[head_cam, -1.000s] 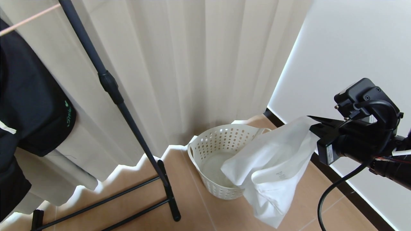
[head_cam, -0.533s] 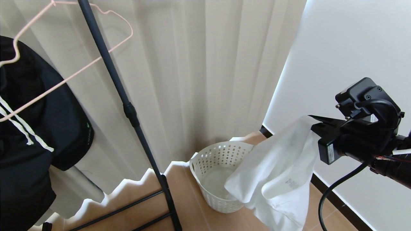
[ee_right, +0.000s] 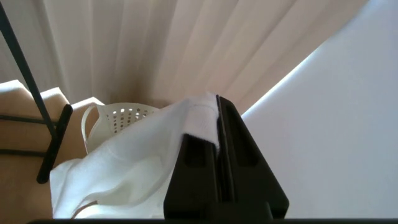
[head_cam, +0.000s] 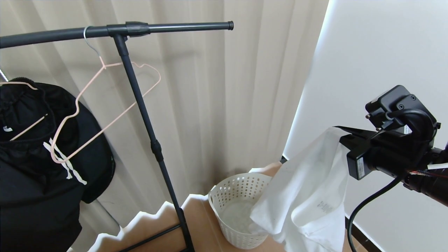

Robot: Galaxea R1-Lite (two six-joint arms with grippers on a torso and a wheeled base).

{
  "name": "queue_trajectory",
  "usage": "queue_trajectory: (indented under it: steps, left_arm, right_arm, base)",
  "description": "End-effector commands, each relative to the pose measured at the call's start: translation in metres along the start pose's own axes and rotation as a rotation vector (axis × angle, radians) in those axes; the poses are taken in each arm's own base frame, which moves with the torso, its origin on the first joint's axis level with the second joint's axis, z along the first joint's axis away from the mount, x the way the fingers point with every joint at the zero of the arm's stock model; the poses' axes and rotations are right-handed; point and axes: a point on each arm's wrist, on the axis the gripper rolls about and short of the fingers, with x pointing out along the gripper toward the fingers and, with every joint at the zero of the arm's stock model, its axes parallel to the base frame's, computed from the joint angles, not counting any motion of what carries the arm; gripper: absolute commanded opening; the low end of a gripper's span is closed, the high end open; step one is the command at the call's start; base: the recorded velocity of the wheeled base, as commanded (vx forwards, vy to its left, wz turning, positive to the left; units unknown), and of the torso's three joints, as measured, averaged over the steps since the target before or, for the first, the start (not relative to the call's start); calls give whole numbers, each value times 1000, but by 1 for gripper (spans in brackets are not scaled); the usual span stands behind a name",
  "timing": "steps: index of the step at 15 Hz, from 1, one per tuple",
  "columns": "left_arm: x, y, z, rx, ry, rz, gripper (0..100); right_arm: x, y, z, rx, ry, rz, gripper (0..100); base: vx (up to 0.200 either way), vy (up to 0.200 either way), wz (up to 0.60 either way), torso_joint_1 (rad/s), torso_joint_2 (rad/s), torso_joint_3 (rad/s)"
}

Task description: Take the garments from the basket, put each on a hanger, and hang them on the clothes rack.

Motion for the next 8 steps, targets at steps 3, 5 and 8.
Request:
queue_trajectory:
  steps: [3,5,8]
  left_arm:
    - [0,0,0,0,1,1,100]
    - [0,0,0,-2,1,3,100]
    - [0,0,0,-2,1,3,100]
  right_arm:
    - [0,0,-1,-1,2,-1,0]
    - [0,0,-1,-1,2,-1,0]
    - [0,1,-2,-3,5,0,0]
  base:
    - [0,0,0,188,-540,-329]
    - [0,0,0,205,-561,-354]
    - [0,0,0,235,-588,-356]
